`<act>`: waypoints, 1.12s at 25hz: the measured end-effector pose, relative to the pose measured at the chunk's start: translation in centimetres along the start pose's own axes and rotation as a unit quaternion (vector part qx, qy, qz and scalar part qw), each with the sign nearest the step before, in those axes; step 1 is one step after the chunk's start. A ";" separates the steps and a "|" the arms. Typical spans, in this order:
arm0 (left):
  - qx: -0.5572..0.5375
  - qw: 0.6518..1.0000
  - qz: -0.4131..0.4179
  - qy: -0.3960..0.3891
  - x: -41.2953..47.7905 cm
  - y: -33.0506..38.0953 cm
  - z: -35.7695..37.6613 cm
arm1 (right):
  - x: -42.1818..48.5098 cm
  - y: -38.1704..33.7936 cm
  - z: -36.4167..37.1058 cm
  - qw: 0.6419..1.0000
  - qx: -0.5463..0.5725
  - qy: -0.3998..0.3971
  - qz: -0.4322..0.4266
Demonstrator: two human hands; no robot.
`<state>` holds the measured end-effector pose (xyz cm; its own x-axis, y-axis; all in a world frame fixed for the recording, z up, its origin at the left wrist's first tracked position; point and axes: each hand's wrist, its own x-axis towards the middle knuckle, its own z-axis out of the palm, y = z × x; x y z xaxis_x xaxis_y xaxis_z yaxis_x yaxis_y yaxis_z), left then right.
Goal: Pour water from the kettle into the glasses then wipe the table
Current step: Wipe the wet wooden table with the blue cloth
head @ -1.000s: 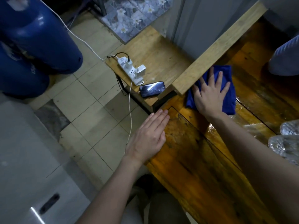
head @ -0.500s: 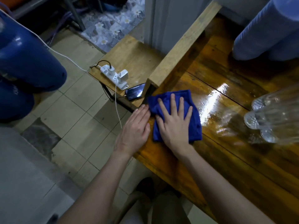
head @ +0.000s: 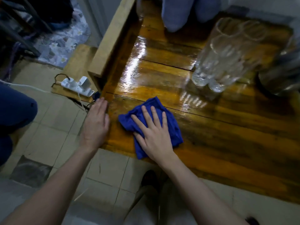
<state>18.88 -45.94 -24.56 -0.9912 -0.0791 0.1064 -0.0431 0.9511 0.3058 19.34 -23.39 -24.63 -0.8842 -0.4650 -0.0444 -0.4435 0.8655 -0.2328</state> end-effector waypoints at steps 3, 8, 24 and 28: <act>0.079 0.989 0.119 -0.025 0.1 2.2 -0.2 | -2.6 3.3 -0.6 0.998 0.007 0.017 0.056; -0.001 0.982 0.170 -0.079 -1.2 14.4 2.5 | -6.1 7.9 -1.5 0.991 0.019 0.037 0.130; 0.035 0.969 0.225 -0.095 -3.7 23.5 7.4 | -19.9 24.6 -4.7 0.926 -0.001 0.045 0.376; 0.029 0.969 0.220 -0.103 -2.8 23.1 6.4 | -18.5 24.2 -5.7 0.929 0.003 0.027 0.368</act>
<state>19.90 -21.80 -23.89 -0.9185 0.3947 0.0212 0.3895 0.8946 0.2191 24.18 7.21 -23.94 -0.9539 0.2631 -0.1445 0.2854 0.9440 -0.1653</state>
